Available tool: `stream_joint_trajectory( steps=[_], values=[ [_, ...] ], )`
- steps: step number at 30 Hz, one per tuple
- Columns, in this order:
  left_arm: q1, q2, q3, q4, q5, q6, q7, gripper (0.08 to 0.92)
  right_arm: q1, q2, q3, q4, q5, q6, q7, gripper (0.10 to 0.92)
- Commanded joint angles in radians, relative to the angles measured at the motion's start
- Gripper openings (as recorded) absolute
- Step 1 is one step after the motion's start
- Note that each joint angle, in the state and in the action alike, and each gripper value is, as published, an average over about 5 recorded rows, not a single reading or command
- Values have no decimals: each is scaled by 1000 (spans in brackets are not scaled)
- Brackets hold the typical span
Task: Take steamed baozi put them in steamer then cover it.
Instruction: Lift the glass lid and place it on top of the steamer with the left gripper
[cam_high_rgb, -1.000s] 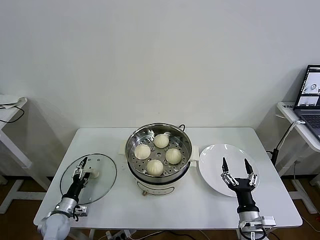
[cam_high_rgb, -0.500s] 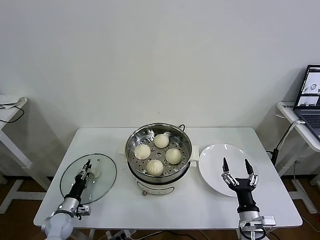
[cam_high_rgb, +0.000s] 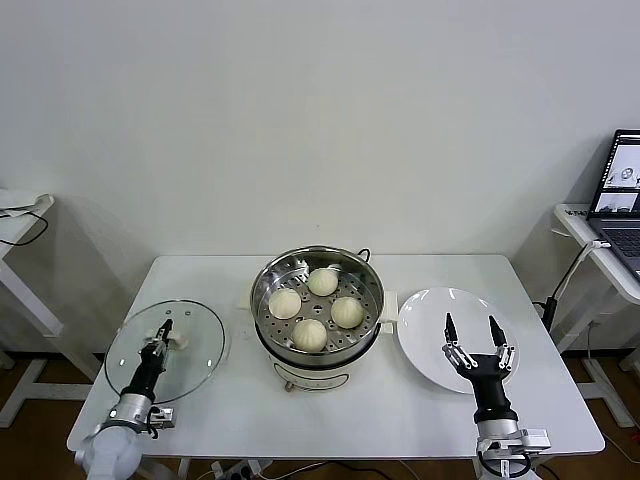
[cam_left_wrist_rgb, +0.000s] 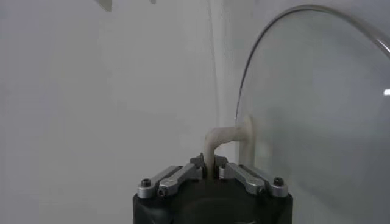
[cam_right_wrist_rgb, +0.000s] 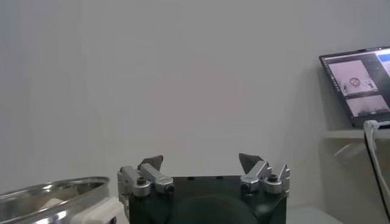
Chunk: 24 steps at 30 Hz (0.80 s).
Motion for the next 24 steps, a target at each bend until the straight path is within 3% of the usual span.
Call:
stream_joint_trajectory(
  steps=[1,7,12,17,24],
  values=[
    [159,28,-61,-383,-111,59,61,192,2,-3,0,-4,2,0,0,823],
    [286,81,-35,-631,-273,199,198,192,15,-4,-13,-15,0,-1,-1,823],
    [321,144,39,-798,-293,364,332,192,26,-4,-24,-27,0,0,-2,823],
    [274,206,174,-893,-270,552,444,192,28,-4,-22,-29,-2,4,-4,823],
    [111,287,426,-912,-197,719,577,192,17,8,1,-24,-7,6,-4,823]
  ],
)
